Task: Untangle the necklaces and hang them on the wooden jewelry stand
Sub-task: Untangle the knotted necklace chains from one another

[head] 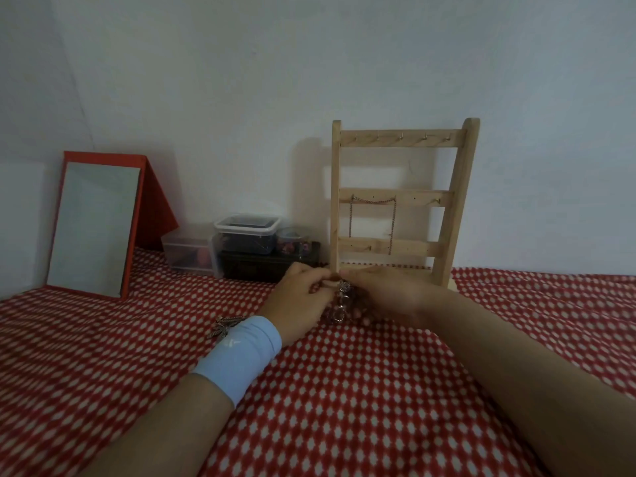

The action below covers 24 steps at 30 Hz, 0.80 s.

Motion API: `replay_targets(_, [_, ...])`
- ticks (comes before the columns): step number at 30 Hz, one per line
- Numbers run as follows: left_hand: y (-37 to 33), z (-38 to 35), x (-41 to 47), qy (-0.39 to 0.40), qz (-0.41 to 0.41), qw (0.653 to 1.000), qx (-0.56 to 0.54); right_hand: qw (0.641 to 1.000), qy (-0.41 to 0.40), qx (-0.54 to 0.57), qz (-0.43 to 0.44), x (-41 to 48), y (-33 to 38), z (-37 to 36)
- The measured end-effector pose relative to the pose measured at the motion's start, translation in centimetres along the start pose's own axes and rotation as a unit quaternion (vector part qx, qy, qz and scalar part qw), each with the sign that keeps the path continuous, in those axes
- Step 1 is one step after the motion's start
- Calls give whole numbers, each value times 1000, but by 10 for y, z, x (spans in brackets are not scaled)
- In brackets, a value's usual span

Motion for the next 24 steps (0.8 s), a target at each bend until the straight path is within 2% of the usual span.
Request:
replay_targets(2, [-5, 0, 0, -3, -3, 999, -42, 1000, 1, -1, 7, 1, 0, 0])
replay_targets(5, [1, 8, 3, -23, 20, 995, -97, 998, -40, 18, 48, 0, 6, 8])
replay_targets(8, [8, 2, 2, 28, 62, 981, -183, 995, -35, 56, 79, 0, 11, 9])
replay_targets(12, [5, -1, -1, 43, 68, 981, -178, 989, -36, 103, 101, -1, 17, 8])
replay_targets(17, [5, -6, -3, 58, 76, 970, -224, 982, -58, 118, 134, -5, 23, 9])
replay_targets(21, [13, -10, -1, 49, 110, 944, -307, 977, -106, 90, 164, -7, 27, 13])
replay_targets(24, [15, -7, -1, 29, 147, 900, -410, 973, -144, 60, 167, -7, 27, 20])
Point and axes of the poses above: each hand's wrist, its own x-axis towards the middle knuckle, its own z-axis out of the back of the hand, y = z × x, the point moved 7 cm from there along x, towards the middle knuckle, and after that the axes turned 4 degrees about -y, right-handed, at the moved point
